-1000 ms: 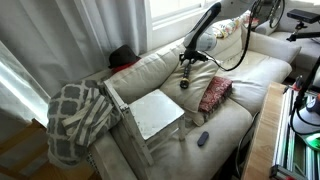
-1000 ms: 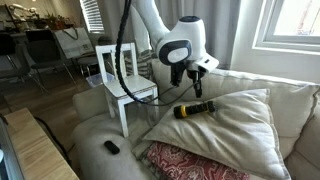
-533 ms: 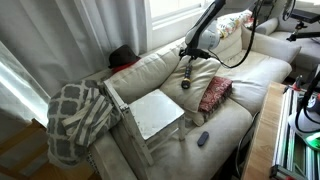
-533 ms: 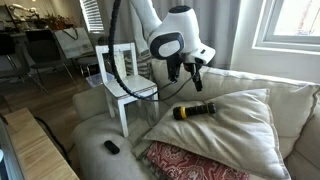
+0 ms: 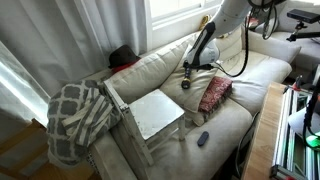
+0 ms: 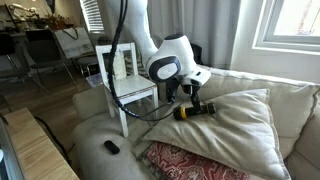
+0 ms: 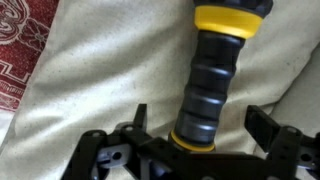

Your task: Place the torch upright on the seat of the white chair.

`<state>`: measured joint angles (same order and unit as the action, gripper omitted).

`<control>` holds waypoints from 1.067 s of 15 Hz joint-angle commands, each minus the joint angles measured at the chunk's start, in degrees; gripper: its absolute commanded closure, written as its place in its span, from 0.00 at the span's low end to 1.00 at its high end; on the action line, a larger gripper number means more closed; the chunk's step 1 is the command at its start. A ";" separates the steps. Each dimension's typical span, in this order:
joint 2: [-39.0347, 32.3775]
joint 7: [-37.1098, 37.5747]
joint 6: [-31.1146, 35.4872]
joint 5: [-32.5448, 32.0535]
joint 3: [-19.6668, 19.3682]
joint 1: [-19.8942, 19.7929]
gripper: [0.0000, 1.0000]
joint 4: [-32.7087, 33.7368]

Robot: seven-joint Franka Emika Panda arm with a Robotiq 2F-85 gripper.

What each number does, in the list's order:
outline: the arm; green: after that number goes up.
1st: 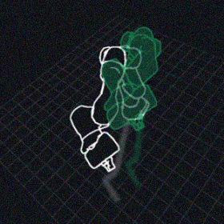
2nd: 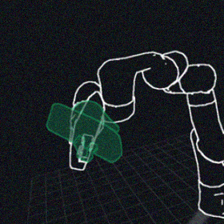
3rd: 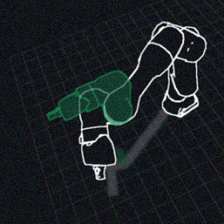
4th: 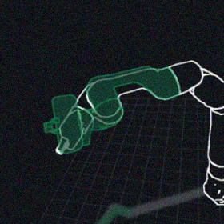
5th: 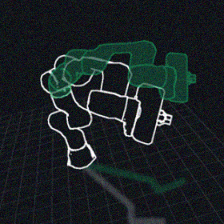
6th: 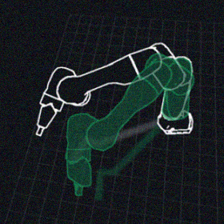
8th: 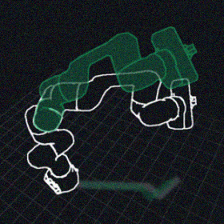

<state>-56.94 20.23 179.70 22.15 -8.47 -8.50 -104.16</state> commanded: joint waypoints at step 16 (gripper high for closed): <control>-14.76 5.15 -8.12 -0.05 0.24 -1.35 0.84 20.91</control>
<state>-70.76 25.85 172.92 22.13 -8.95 -8.63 -86.06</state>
